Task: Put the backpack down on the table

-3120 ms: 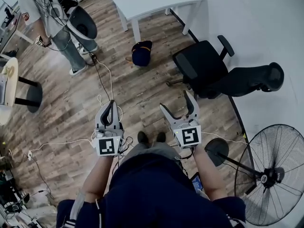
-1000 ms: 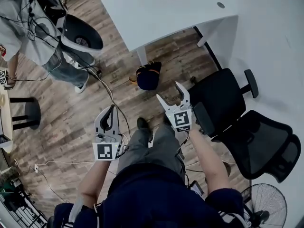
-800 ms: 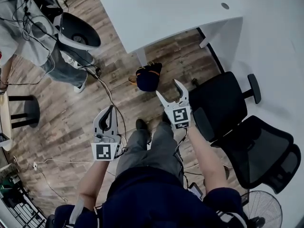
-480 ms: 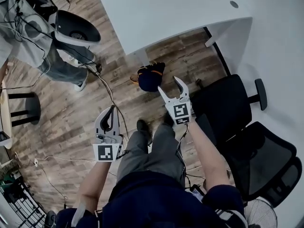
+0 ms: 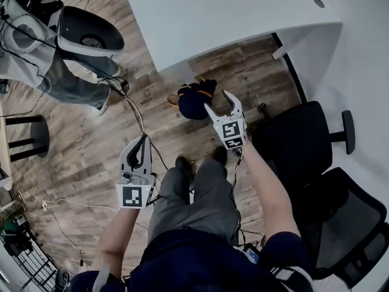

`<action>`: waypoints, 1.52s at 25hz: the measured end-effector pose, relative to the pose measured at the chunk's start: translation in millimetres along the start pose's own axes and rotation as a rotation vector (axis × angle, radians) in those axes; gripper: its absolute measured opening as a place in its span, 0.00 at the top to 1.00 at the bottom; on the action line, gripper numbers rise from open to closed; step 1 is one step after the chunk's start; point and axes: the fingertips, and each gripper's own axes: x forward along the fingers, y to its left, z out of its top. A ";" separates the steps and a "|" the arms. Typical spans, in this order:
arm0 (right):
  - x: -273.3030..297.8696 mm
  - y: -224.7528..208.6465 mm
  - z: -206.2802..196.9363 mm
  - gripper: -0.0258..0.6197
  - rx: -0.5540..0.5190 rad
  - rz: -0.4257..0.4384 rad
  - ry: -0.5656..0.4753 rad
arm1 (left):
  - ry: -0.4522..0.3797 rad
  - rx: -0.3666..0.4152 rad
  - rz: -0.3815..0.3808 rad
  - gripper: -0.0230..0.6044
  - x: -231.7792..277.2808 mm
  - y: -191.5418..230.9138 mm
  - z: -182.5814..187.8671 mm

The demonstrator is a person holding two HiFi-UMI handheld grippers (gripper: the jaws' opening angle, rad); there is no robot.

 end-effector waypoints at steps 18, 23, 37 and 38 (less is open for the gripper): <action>110.8 -21.2 -87.5 0.55 -0.063 0.057 0.102 | 0.019 0.014 0.019 0.96 35.1 20.3 -60.4; 144.5 -23.8 -116.7 0.55 -0.119 0.097 0.155 | -0.034 0.074 -0.004 0.96 40.3 22.2 -67.8; 223.1 -26.1 -182.1 0.58 -0.198 0.217 0.265 | -0.011 0.076 0.065 0.96 42.2 42.2 -113.2; 227.2 -26.4 -186.8 0.58 -0.198 0.227 0.271 | -0.008 0.066 0.069 0.96 43.6 42.5 -115.4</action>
